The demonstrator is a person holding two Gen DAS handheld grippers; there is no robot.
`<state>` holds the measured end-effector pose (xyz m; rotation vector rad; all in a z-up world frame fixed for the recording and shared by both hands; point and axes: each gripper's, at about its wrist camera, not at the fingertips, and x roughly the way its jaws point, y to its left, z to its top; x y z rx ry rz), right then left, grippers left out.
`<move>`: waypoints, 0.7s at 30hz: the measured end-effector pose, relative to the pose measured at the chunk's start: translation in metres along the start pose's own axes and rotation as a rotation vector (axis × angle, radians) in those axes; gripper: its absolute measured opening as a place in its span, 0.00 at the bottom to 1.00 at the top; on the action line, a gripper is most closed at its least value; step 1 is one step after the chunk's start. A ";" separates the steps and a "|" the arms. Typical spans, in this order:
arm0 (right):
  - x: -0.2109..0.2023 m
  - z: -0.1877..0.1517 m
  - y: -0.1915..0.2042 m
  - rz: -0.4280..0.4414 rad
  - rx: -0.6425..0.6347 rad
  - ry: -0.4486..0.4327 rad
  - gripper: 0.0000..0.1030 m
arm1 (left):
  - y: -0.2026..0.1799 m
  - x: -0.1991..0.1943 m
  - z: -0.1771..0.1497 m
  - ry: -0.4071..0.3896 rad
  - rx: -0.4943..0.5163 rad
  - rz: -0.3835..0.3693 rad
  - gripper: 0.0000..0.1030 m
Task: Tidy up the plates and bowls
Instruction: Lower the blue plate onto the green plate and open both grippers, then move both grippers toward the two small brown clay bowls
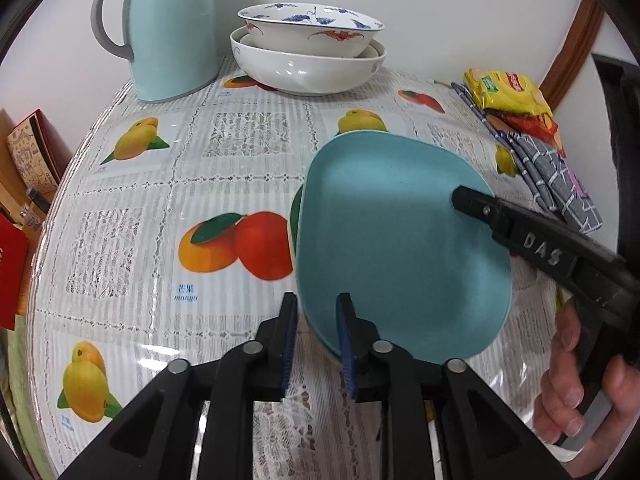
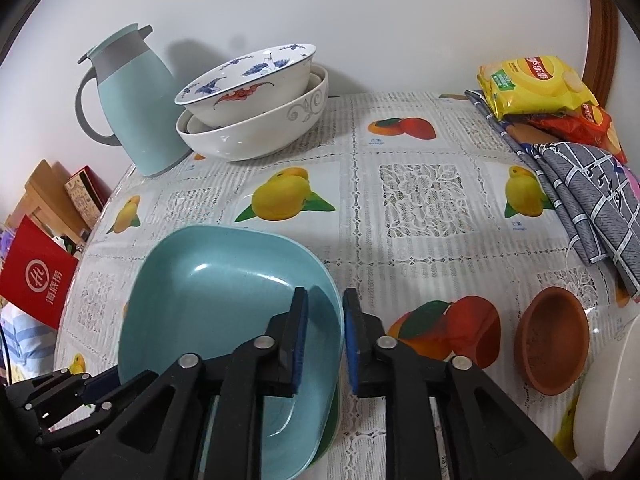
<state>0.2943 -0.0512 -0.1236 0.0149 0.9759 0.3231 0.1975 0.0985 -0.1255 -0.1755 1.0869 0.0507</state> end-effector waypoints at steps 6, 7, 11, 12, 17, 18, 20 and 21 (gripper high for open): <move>-0.022 -0.005 -0.009 0.024 0.040 -0.025 0.43 | 0.000 -0.007 -0.010 0.005 0.018 0.039 0.38; -0.026 -0.007 -0.010 0.020 0.042 -0.028 0.43 | 0.000 -0.010 -0.011 -0.001 0.019 0.046 0.40; -0.049 -0.017 -0.020 0.018 0.062 -0.056 0.47 | -0.002 -0.022 -0.015 -0.017 0.015 0.052 0.42; -0.054 -0.019 -0.023 0.015 0.065 -0.061 0.47 | -0.004 -0.026 -0.016 -0.023 0.016 0.050 0.42; -0.085 -0.038 -0.042 -0.048 0.071 -0.103 0.49 | -0.018 -0.044 -0.021 -0.056 0.031 0.046 0.42; -0.092 -0.043 -0.048 -0.076 0.081 -0.113 0.49 | -0.022 -0.048 -0.022 -0.063 0.033 0.042 0.42; -0.105 -0.050 -0.060 -0.108 0.097 -0.126 0.49 | -0.031 -0.056 -0.025 -0.078 0.045 0.036 0.42; -0.113 -0.055 -0.069 -0.121 0.111 -0.136 0.49 | -0.035 -0.059 -0.025 -0.084 0.048 0.034 0.42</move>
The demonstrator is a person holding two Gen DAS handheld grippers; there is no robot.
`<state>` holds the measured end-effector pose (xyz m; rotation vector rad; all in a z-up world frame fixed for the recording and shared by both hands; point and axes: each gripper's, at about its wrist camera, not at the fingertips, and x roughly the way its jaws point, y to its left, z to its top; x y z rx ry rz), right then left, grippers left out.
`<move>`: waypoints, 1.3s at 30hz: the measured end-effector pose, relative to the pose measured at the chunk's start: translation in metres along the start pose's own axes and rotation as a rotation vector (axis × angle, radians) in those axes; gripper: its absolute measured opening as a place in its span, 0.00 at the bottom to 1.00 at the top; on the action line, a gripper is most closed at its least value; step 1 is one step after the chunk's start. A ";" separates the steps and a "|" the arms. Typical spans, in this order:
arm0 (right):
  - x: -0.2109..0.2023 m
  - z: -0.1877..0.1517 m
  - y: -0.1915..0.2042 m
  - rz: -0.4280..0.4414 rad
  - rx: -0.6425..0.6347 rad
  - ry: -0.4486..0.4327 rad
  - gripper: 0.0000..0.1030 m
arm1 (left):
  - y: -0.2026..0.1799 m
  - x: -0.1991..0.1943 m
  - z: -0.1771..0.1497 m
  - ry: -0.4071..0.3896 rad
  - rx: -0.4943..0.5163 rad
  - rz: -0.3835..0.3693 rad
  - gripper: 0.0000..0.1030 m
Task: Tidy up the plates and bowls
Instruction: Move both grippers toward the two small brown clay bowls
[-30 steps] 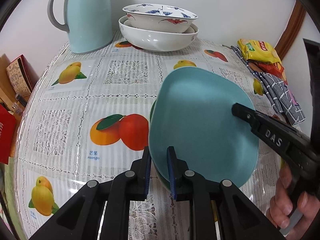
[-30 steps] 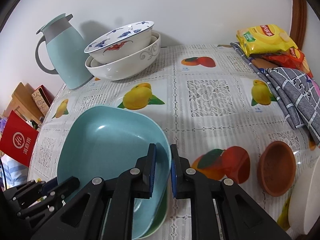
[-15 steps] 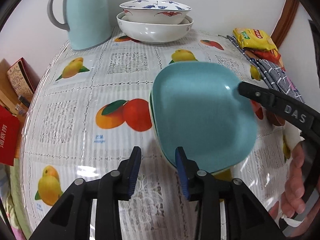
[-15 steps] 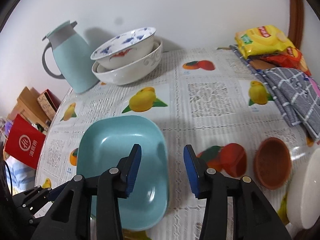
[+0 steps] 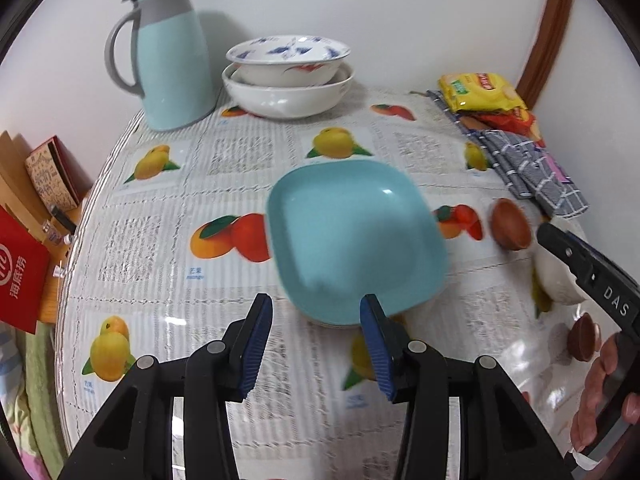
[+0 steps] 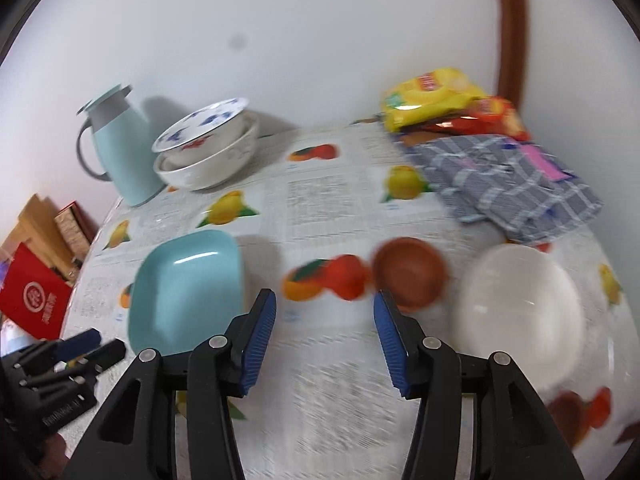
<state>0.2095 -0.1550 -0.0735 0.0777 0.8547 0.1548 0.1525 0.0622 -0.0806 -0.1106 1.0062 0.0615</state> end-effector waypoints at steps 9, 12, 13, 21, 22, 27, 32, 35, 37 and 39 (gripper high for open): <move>-0.055 -0.019 -0.073 -0.077 0.117 -0.053 0.55 | -0.049 -0.033 -0.005 -0.063 0.037 -0.025 0.42; -0.067 -0.029 -0.089 -0.048 0.159 -0.050 0.63 | -0.067 -0.040 -0.008 -0.076 0.058 -0.030 0.42; -0.071 -0.032 -0.095 -0.043 0.159 -0.035 0.63 | -0.074 -0.042 -0.009 -0.080 0.067 -0.028 0.42; -0.094 -0.052 -0.134 -0.110 0.187 -0.020 0.68 | -0.112 -0.044 -0.011 -0.077 0.080 -0.036 0.42; -0.096 -0.054 -0.139 -0.112 0.197 -0.019 0.70 | -0.117 -0.043 -0.010 -0.075 0.082 -0.036 0.42; -0.101 -0.059 -0.154 -0.174 0.185 -0.032 0.76 | -0.135 -0.041 -0.009 -0.095 0.080 -0.033 0.45; -0.103 -0.063 -0.166 -0.186 0.164 -0.069 0.76 | -0.151 -0.037 -0.006 -0.120 0.096 -0.025 0.45; -0.102 -0.063 -0.177 -0.149 0.168 -0.077 0.76 | -0.160 -0.034 -0.004 -0.134 0.113 -0.014 0.45; -0.102 -0.064 -0.186 -0.106 0.191 -0.094 0.76 | -0.165 -0.031 -0.002 -0.140 0.117 -0.011 0.45; -0.102 -0.065 -0.192 -0.084 0.217 -0.112 0.76 | -0.169 -0.026 -0.001 -0.139 0.116 -0.015 0.45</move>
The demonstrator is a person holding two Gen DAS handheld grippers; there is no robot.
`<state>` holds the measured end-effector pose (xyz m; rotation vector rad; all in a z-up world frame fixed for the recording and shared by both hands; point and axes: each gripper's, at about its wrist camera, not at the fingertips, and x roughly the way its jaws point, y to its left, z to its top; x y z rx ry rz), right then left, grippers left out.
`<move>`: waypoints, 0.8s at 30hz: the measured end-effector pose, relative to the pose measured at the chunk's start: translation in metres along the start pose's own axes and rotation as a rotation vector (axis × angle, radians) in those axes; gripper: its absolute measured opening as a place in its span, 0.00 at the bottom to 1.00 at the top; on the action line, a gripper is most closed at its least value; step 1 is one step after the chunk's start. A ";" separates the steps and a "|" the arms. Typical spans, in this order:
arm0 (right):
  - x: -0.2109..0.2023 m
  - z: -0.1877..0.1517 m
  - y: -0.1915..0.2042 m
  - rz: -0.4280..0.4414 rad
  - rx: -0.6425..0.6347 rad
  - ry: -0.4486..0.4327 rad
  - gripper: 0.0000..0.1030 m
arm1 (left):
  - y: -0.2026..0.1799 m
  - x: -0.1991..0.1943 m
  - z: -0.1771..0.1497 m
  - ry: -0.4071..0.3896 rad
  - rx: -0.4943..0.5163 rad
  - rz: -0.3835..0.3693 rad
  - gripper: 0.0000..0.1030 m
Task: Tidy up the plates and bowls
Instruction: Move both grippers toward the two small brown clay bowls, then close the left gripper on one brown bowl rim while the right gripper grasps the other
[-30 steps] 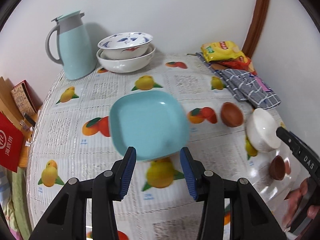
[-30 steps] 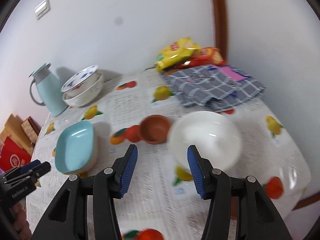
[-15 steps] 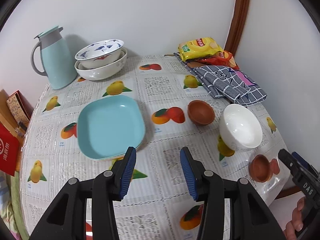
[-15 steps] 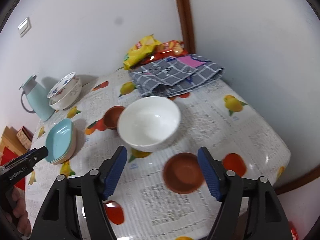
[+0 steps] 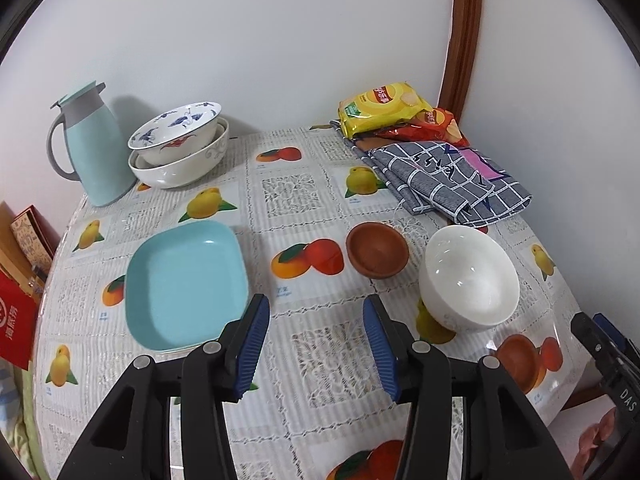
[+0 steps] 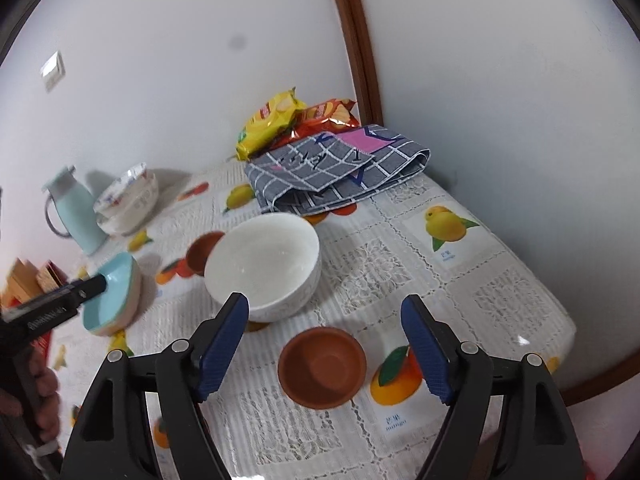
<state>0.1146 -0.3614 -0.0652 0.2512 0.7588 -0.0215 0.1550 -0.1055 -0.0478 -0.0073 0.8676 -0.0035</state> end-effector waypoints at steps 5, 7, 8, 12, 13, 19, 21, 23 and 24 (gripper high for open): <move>0.014 -0.001 -0.012 -0.028 0.000 0.049 0.76 | -0.010 0.017 -0.001 0.045 0.018 -0.042 0.45; 0.021 -0.005 -0.014 -0.059 -0.024 0.072 0.76 | -0.015 0.024 -0.001 0.070 0.029 -0.048 0.45; 0.025 -0.008 -0.016 -0.072 -0.037 0.083 0.76 | -0.018 0.028 -0.001 0.082 0.039 -0.051 0.45; 0.036 -0.019 -0.022 -0.077 -0.051 0.116 0.76 | -0.021 0.044 -0.001 0.137 0.055 -0.048 0.45; 0.040 -0.023 -0.023 -0.077 -0.050 0.129 0.76 | -0.019 0.048 -0.001 0.149 0.042 -0.058 0.45; 0.061 -0.039 -0.026 -0.056 -0.028 0.190 0.66 | -0.010 0.068 0.001 0.188 -0.020 -0.074 0.45; 0.067 -0.042 -0.025 -0.050 -0.029 0.209 0.64 | -0.009 0.073 -0.001 0.190 -0.034 -0.085 0.45; 0.075 -0.047 -0.023 -0.058 -0.037 0.231 0.54 | -0.008 0.077 0.000 0.189 -0.041 -0.089 0.45; 0.077 -0.047 -0.023 -0.064 -0.041 0.235 0.52 | -0.007 0.079 0.001 0.187 -0.045 -0.088 0.45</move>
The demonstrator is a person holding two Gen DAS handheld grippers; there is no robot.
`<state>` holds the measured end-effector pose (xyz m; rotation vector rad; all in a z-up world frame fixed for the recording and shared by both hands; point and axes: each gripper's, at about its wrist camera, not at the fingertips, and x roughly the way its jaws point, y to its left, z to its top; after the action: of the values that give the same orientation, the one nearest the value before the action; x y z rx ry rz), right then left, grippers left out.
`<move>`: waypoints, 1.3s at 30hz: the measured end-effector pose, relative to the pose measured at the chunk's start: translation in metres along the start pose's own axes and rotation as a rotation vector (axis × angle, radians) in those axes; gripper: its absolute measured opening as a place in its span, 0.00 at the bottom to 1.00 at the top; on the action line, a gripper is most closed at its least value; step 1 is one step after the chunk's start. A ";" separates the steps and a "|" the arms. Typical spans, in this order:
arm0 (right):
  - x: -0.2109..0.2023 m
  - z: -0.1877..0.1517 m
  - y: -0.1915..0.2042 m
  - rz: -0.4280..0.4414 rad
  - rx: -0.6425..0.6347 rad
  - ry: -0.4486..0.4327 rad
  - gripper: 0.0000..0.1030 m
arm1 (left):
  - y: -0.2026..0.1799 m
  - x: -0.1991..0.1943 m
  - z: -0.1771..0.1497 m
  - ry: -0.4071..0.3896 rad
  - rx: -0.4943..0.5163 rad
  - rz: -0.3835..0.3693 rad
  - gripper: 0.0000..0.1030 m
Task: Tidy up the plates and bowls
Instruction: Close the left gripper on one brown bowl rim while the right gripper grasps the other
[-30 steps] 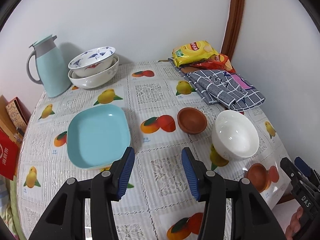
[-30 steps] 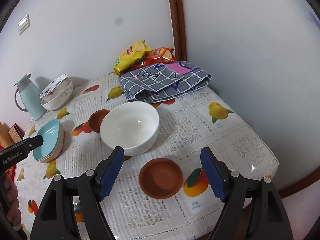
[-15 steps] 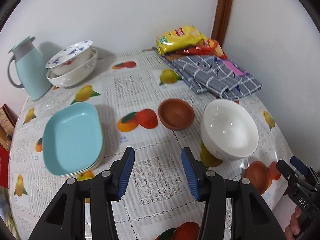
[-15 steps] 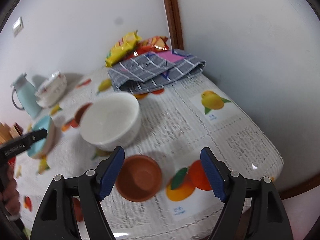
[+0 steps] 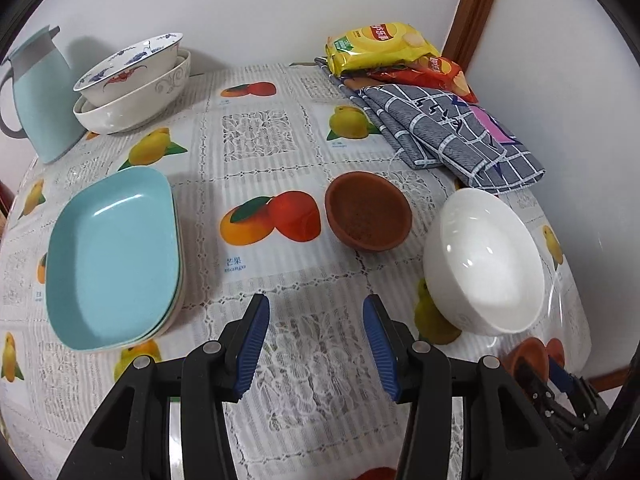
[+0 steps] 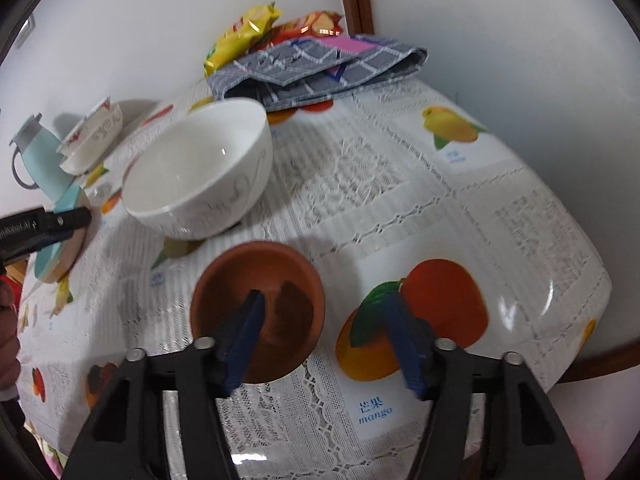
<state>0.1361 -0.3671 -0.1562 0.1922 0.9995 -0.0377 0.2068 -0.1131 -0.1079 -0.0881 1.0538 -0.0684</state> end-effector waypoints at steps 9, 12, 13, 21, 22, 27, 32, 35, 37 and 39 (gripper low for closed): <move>0.007 -0.001 0.004 -0.041 -0.019 -0.073 0.46 | 0.005 0.018 0.019 -0.014 -0.020 -0.031 0.45; 0.009 0.000 0.002 -0.022 -0.006 -0.080 0.46 | 0.002 0.023 0.026 -0.017 0.002 -0.032 0.45; 0.009 0.001 0.002 -0.021 -0.014 -0.078 0.46 | 0.001 0.024 0.028 -0.019 0.006 -0.031 0.45; 0.011 0.006 0.000 -0.016 0.009 -0.068 0.44 | -0.001 0.049 0.050 -0.003 0.003 -0.064 0.45; 0.011 0.007 -0.001 -0.016 0.013 -0.075 0.41 | -0.001 0.052 0.052 0.002 0.005 -0.062 0.45; 0.011 0.010 -0.004 0.012 0.031 -0.084 0.18 | -0.004 0.071 0.059 0.026 0.014 -0.059 0.36; 0.013 0.013 -0.003 0.013 0.043 -0.094 0.17 | -0.008 0.082 0.062 0.030 0.034 -0.046 0.30; 0.013 0.014 -0.003 0.017 0.048 -0.093 0.16 | -0.009 0.083 0.064 0.024 0.038 -0.056 0.20; 0.013 0.015 -0.003 0.016 0.048 -0.095 0.14 | -0.010 0.083 0.064 0.024 0.036 -0.073 0.14; 0.011 0.015 -0.003 0.016 0.049 -0.099 0.13 | -0.011 0.082 0.064 0.020 0.044 -0.073 0.12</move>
<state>0.1545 -0.3721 -0.1583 0.2408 0.8991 -0.0560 0.3029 -0.1300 -0.1462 -0.0859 1.0686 -0.1587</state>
